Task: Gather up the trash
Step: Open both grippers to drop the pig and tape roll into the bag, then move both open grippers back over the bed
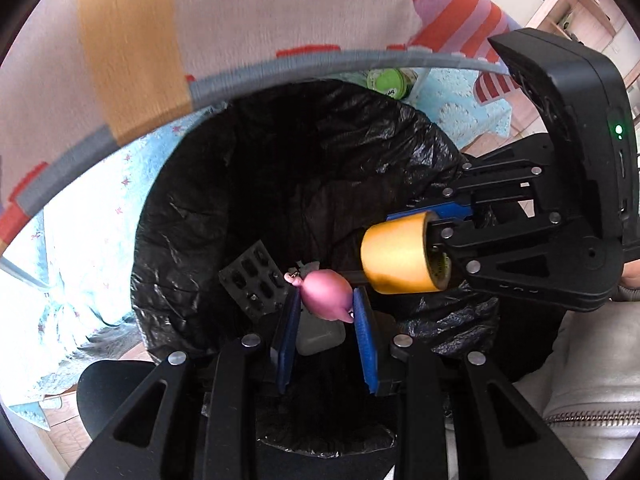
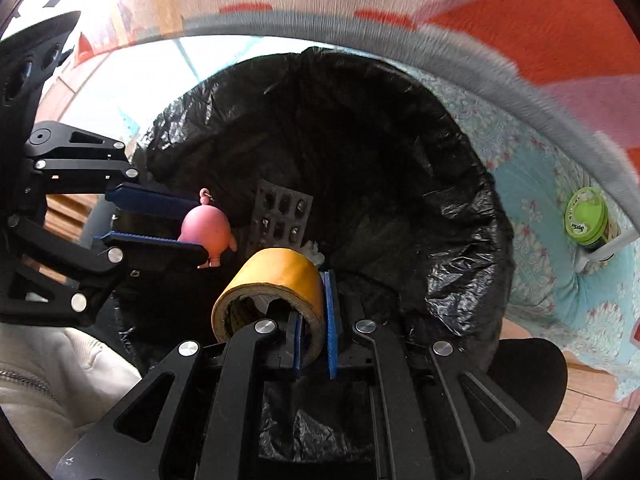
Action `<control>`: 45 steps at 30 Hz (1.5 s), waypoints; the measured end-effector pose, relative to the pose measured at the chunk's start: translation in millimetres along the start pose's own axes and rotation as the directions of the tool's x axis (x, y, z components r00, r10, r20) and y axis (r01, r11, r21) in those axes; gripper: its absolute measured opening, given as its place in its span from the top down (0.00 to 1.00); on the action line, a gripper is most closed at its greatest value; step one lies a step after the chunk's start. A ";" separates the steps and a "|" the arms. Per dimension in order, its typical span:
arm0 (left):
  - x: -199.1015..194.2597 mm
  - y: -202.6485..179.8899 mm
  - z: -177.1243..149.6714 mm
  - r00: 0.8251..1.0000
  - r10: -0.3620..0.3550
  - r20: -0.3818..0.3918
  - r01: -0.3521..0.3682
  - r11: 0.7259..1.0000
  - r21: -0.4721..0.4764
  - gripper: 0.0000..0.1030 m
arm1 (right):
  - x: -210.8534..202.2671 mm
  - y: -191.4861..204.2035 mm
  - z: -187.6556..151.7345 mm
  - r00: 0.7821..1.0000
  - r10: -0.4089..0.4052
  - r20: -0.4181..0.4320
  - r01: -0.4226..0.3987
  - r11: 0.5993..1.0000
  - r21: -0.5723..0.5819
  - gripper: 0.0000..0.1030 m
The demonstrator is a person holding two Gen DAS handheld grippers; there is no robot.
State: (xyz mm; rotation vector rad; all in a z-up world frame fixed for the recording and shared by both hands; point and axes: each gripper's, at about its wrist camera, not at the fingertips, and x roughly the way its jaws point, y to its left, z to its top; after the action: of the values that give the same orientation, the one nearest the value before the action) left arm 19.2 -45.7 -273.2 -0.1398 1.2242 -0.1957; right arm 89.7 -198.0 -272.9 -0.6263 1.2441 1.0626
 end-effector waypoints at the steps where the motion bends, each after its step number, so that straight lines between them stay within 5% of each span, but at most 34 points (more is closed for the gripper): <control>1: 0.3 -0.1 0.0 1.000 0.000 -0.001 0.000 1.000 0.002 0.75 | 1.1 -0.1 -0.4 1.000 0.001 -0.004 -0.001 1.000 0.001 0.88; 3: 1.7 -0.4 1.9 1.000 -0.003 -0.004 0.003 1.000 0.001 0.75 | 1.7 -0.8 -1.2 1.000 0.000 -0.006 0.000 1.000 0.003 0.78; 8: 2.3 -8.0 5.8 1.000 -0.010 -0.009 0.010 1.000 -0.001 0.74 | 0.5 -2.5 -0.7 1.000 -0.001 0.000 0.001 1.000 -0.004 0.77; 12: -0.2 -7.4 3.9 1.000 -0.005 0.009 0.005 1.000 0.002 0.51 | -4.2 -4.3 1.1 1.000 0.001 0.013 -0.001 1.000 -0.003 0.77; 26: -47.9 -10.5 9.8 0.992 -0.014 0.128 0.011 1.000 0.021 0.51 | -60.7 -14.8 5.0 0.991 0.009 0.130 -0.014 0.999 0.040 0.74; 45: -158.9 -10.2 48.1 0.927 0.048 0.373 -0.073 0.996 0.054 0.51 | -152.5 -21.8 20.8 0.941 0.017 0.337 -0.027 0.999 0.026 0.67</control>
State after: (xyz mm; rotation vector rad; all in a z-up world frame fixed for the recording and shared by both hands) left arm 11.9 -20.0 -109.1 -0.0757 0.8412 -0.1482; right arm 123.0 -234.4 -125.4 -0.3870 0.9670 1.1147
